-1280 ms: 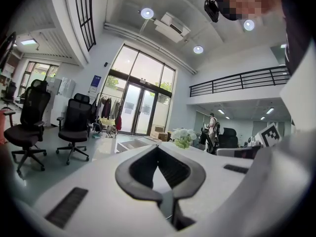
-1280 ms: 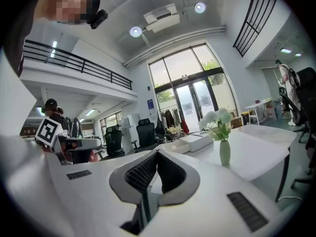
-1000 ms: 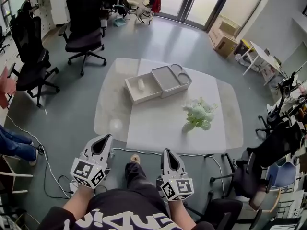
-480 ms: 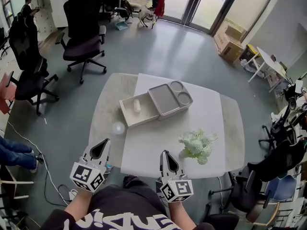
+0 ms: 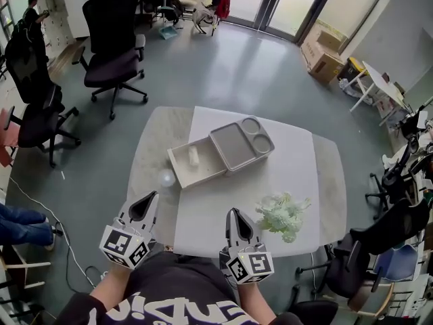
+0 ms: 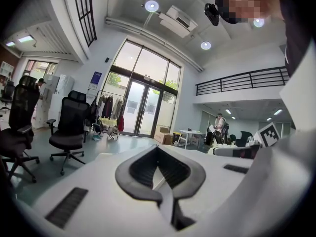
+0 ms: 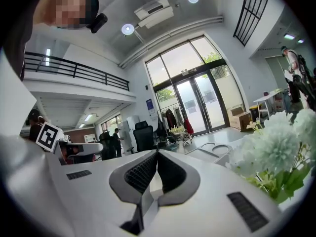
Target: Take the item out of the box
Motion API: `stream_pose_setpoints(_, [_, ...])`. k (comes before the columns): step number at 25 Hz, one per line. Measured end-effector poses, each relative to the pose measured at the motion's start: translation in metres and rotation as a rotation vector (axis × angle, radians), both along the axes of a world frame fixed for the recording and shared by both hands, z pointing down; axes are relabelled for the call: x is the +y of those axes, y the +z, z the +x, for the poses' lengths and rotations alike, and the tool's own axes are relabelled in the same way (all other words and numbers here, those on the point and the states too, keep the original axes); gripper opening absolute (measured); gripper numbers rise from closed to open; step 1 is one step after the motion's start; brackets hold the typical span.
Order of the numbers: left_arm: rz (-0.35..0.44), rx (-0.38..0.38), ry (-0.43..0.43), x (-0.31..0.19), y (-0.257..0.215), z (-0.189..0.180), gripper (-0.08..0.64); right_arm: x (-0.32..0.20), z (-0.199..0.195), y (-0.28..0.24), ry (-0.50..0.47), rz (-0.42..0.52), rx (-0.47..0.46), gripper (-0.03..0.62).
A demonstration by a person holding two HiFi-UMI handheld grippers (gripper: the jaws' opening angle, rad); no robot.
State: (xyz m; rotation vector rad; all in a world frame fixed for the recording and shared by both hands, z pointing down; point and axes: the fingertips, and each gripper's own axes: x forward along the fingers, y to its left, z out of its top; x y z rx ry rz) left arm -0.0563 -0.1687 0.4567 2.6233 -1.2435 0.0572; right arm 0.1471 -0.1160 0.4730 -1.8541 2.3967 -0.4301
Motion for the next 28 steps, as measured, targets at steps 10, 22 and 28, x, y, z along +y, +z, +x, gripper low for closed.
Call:
stream_pose_setpoints(10, [0.007, 0.001, 0.05, -0.015, 0.006, 0.003, 0.009, -0.01, -0.009, 0.003, 0.001, 0.008, 0.007, 0.028])
stream_pose_setpoints(22, [0.003, 0.009, 0.038, -0.026, 0.009, -0.002, 0.009, -0.055, -0.028, 0.004, -0.122, -0.015, 0.057, 0.167])
stream_pose_setpoints(28, [-0.001, 0.008, 0.016, -0.029, 0.01, -0.011, 0.009, -0.099, -0.041, 0.016, -0.181, -0.056, 0.105, 0.167])
